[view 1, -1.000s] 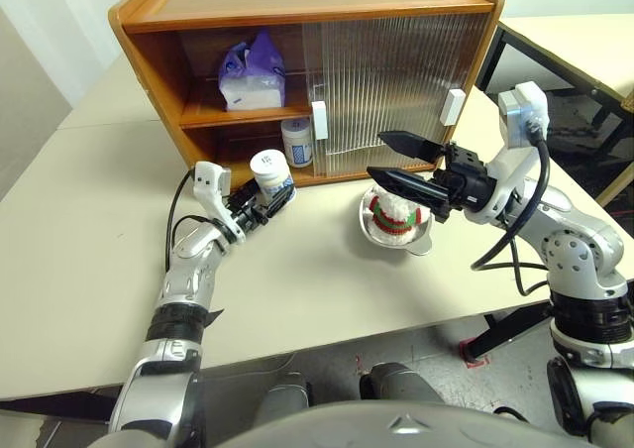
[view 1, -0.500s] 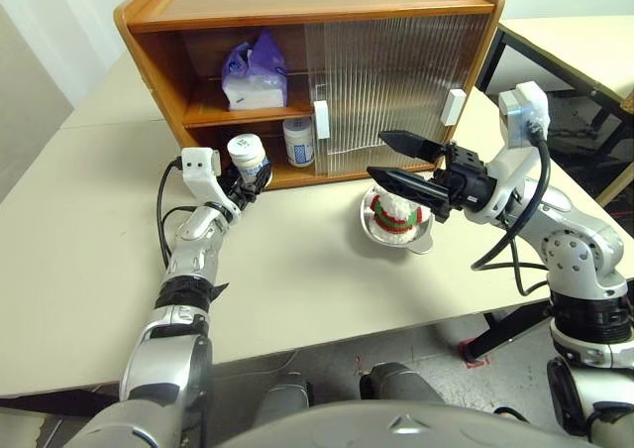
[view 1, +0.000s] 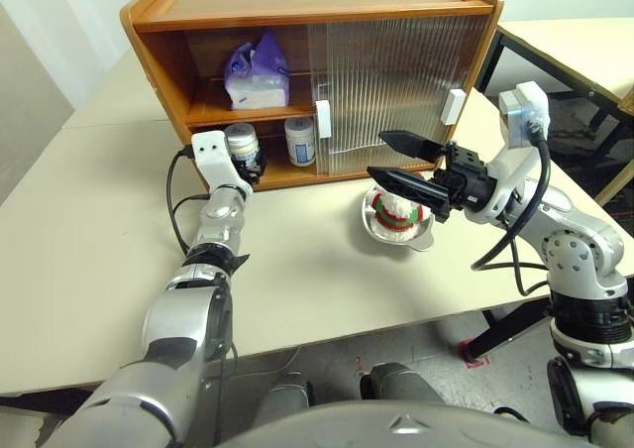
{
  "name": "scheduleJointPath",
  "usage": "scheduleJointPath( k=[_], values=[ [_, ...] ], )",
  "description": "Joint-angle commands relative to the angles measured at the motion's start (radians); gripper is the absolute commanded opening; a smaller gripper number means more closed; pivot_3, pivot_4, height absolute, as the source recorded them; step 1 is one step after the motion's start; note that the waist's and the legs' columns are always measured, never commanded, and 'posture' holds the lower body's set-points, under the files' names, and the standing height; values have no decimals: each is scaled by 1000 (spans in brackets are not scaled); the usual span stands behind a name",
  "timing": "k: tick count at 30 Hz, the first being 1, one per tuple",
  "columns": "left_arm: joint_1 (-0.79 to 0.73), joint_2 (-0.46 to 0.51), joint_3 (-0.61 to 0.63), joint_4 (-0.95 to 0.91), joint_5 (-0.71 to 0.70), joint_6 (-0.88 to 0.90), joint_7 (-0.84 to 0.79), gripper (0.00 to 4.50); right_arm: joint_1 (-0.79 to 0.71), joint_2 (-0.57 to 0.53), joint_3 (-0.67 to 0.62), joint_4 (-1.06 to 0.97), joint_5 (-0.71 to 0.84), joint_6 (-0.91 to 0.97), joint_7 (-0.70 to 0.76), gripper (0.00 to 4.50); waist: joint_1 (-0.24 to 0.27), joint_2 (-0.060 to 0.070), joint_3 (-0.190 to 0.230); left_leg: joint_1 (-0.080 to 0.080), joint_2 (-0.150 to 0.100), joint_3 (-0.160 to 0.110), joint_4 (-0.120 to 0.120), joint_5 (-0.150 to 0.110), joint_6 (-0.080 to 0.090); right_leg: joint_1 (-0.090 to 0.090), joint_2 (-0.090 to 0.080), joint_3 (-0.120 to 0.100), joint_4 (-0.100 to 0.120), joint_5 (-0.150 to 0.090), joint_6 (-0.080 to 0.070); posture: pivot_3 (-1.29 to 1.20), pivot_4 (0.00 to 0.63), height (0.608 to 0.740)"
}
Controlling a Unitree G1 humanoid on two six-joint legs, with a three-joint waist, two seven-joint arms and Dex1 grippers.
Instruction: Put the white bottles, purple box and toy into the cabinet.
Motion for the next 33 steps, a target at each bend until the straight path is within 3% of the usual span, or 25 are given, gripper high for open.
scheduleJointPath(
  k=[1, 12, 16, 23, 33],
  values=[
    [-48, -7, 0, 42, 25, -26, 35, 3097, -5, -4, 1, -11, -5, 0, -4, 4500, -3, 0, 0, 0, -1, 0, 0, 0, 0, 0, 0, 0, 0, 0, 1, -195, 1, 740],
    [-78, -5, 2, 106, 57, -18, 83, 3097, -1, -8, -3, -17, -1, 4, -10, 4500, -16, -1, 0, 0, -3, 4, 4, 0, 1, 1, -1, 0, -1, 1, 5, -200, 1, 740],
    [-77, -13, 8, 103, 54, -26, 58, 4481, -2, -8, -3, -15, -1, 3, -9, 4500, -16, -1, 0, 0, -3, 4, 5, 0, 1, 2, -1, 0, -1, 1, 5, -197, 1, 740],
    [-41, -22, 25, 71, 34, -54, 17, 4481, -7, -5, 2, -5, -3, 0, -2, 4500, -16, -1, 0, 1, -4, 4, 5, 0, 1, 3, -1, 0, -1, 2, 5, -182, 4, 740],
    [177, -56, 12, -235, 3, -32, -40, 4481, -15, 7, 11, 11, -5, -4, 11, 4500, -15, -1, 0, 1, -4, 13, 5, 0, 0, 3, -1, -1, -1, 1, 5, -151, 12, 740]
  ],
)
